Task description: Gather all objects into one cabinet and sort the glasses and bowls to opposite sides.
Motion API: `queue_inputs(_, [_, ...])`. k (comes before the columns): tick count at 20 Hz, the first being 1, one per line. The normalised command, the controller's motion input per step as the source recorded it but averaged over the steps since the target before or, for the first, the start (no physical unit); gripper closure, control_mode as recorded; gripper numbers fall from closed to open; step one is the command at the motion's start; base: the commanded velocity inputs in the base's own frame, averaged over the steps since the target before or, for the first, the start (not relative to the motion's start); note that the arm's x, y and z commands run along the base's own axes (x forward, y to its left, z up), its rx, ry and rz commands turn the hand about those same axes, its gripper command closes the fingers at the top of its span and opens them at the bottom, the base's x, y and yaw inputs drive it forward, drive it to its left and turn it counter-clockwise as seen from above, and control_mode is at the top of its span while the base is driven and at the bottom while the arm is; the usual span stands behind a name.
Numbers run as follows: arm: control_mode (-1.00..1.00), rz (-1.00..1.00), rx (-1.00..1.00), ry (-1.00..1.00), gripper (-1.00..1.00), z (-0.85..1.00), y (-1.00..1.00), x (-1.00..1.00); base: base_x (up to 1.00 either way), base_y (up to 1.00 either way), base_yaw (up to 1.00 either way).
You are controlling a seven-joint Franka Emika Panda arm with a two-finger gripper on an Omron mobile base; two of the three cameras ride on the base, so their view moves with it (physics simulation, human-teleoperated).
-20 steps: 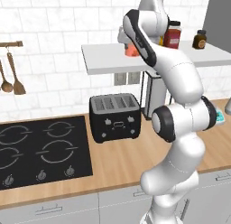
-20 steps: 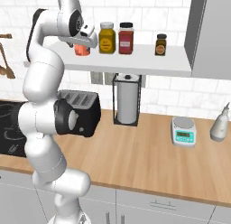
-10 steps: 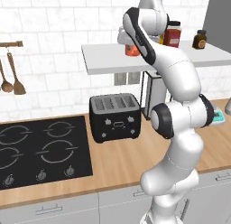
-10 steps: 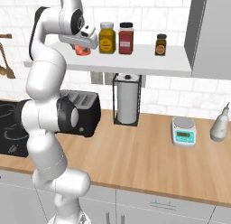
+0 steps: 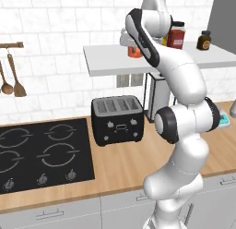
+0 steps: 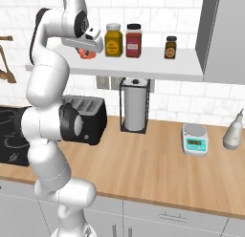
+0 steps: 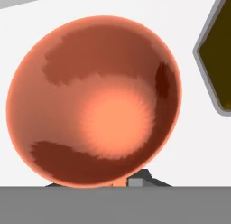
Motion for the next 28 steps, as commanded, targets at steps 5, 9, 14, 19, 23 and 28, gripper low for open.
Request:
queue_inputs(5, [-1.0,0.0,0.12,0.0,1.0,0.14,-0.15,-0.53,0.0,0.0,0.0])
queue_inputs(9, [-1.0,0.0,0.14,0.02,1.0,0.0,-0.14,-0.81,0.0,0.0,0.0])
queue_inputs(14, [-1.0,0.03,0.06,-0.04,1.0,-0.23,0.0,-0.97,0.0,0.0,0.0])
queue_inputs(19, [-1.0,0.07,0.01,-0.15,1.0,-0.44,0.01,-1.0,0.0,0.0,0.0])
queue_inputs(23, [-1.0,0.08,0.0,-0.37,1.0,-0.46,0.0,-1.0,0.0,0.0,0.0])
queue_inputs(28, [-1.0,0.07,0.01,-0.15,1.0,-0.17,0.0,-1.0,0.0,0.0,0.0])
